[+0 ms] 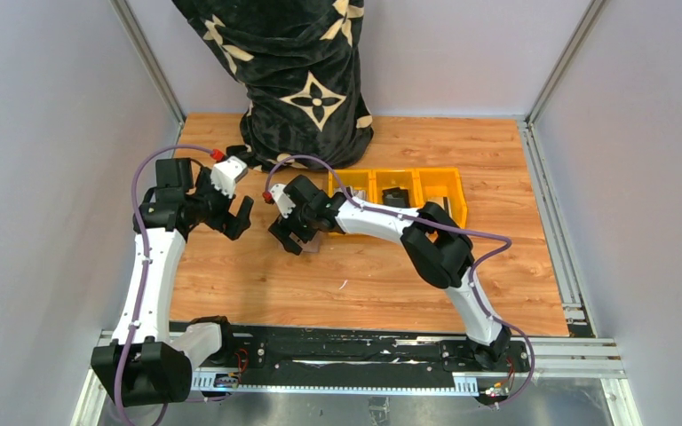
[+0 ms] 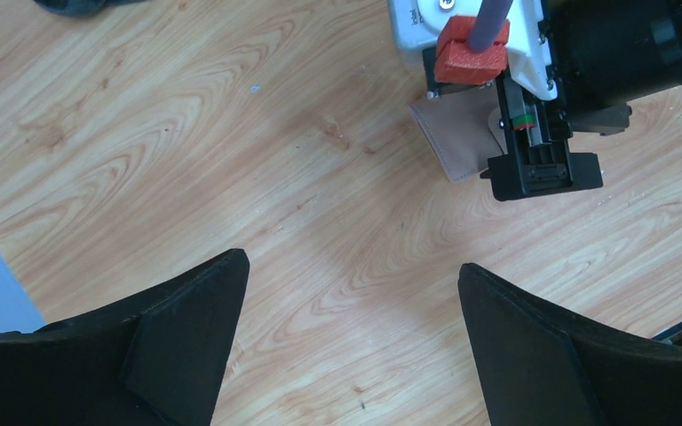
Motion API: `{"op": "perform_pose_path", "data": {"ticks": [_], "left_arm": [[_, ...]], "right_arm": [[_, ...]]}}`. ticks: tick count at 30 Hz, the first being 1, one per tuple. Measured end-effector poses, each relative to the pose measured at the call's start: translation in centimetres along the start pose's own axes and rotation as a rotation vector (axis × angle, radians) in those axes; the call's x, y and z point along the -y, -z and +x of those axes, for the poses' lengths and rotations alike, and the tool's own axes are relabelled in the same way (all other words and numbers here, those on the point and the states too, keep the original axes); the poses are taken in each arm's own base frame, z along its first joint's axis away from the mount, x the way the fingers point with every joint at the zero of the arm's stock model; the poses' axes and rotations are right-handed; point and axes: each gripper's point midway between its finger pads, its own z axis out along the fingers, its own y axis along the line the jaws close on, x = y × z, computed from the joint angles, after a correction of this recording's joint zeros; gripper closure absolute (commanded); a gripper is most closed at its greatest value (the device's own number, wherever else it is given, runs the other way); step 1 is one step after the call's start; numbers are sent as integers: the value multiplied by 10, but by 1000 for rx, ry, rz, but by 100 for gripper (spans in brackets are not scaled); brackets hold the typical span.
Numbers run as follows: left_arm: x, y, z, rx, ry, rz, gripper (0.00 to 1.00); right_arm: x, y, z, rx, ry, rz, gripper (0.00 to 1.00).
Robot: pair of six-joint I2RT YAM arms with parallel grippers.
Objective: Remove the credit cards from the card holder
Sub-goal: Pick up the card holder from the center of the board.
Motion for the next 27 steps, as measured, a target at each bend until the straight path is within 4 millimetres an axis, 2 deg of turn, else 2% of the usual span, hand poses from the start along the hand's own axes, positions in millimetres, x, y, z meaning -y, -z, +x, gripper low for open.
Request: {"op": "perform_pose_path", "data": {"ticks": [10,15,22,27], "left_arm": [[1,6,-7,10,-1,6,0],[2,9,-12,24,-4,11,0],[2,9,-17,31,-1,22,0],[2,12,-20,37,-3,24,0]], "right_arm": [[2,-5,5,-10,21,5,11],[12,-12,13,-30,30,56,11],[12,-12,12,-37,45,83,11],[8,-11,15,-30,31,65,22]]}}
